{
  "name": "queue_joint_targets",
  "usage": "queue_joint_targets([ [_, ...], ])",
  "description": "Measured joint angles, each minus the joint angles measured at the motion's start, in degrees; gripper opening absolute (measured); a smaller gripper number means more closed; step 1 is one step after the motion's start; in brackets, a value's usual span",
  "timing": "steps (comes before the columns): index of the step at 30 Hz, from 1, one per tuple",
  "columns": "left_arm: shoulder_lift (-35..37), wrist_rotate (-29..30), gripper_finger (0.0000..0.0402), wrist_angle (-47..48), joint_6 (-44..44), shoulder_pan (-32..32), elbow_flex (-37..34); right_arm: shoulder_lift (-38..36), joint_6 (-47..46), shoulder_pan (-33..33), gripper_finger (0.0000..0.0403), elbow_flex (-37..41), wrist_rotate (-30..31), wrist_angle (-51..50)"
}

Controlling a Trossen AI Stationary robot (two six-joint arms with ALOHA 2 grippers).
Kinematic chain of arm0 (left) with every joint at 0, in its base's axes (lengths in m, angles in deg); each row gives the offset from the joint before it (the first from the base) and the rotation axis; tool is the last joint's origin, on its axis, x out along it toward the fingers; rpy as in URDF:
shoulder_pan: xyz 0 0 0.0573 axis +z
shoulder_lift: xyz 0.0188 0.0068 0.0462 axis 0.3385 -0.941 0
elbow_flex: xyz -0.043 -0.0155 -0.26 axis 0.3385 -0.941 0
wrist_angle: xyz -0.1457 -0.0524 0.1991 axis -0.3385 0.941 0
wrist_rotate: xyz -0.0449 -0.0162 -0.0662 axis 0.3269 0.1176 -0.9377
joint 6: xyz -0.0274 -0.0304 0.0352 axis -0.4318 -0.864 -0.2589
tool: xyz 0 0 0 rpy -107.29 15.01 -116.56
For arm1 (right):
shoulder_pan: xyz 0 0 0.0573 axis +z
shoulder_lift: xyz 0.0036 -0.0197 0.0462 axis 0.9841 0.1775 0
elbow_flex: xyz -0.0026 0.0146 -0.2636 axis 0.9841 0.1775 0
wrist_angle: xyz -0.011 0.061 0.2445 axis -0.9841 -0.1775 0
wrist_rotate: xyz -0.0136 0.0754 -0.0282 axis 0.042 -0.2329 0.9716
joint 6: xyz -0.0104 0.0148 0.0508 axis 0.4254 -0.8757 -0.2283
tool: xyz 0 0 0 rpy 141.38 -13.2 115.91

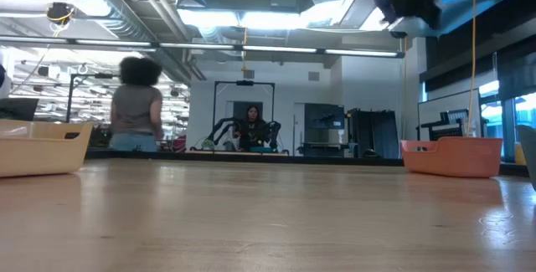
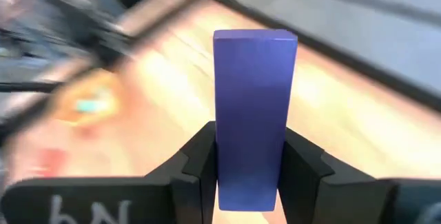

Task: Sort & place blocks by color
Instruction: Put the purple block into the orange bin

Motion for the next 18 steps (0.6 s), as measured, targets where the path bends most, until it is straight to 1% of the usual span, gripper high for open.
queue_joint_targets([
  [2, 0.00, 0.02, 0.0197, 0.00, 0.00, 0.00, 0.00, 0.93, -4.00, -1.60, 0.0108, -1.91, 1.36, -9.60],
  [4, 0.00, 0.02, 0.0197, -0.02, 0.00, 0.00, 0.00, 2.09, -6.61, -3.42, 0.0108, -2.25, 1.39, -17.17],
  [7, 0.00, 0.02, 0.0197, -0.02, 0.00, 0.00, 0.00, 3.99, -9.56, -6.06, 0.0108, 0.91, -1.50, -23.00],
  [10, 0.00, 0.02, 0.0197, 0.00, 0.00, 0.00, 0.00, 5.71, -12.08, -8.26, 0.0108, 6.58, -6.78, -22.32],
  [12, 0.00, 0.02, 0.0197, 0.00, 0.00, 0.00, 0.00, 7.10, -13.52, -9.42, 0.0108, 11.17, -8.67, -19.94],
  [15, 0.00, 0.06, 0.0197, -0.02, 0.00, -0.02, 0.00, 9.03, -16.13, -11.52, 0.0108, 17.26, -8.81, -15.97],
  [18, 0.00, 0.63, 0.0197, -0.02, 0.01, -0.02, 0.00, 10.36, -18.74, -13.60, 0.0108, 21.51, -9.51, -12.46],
])
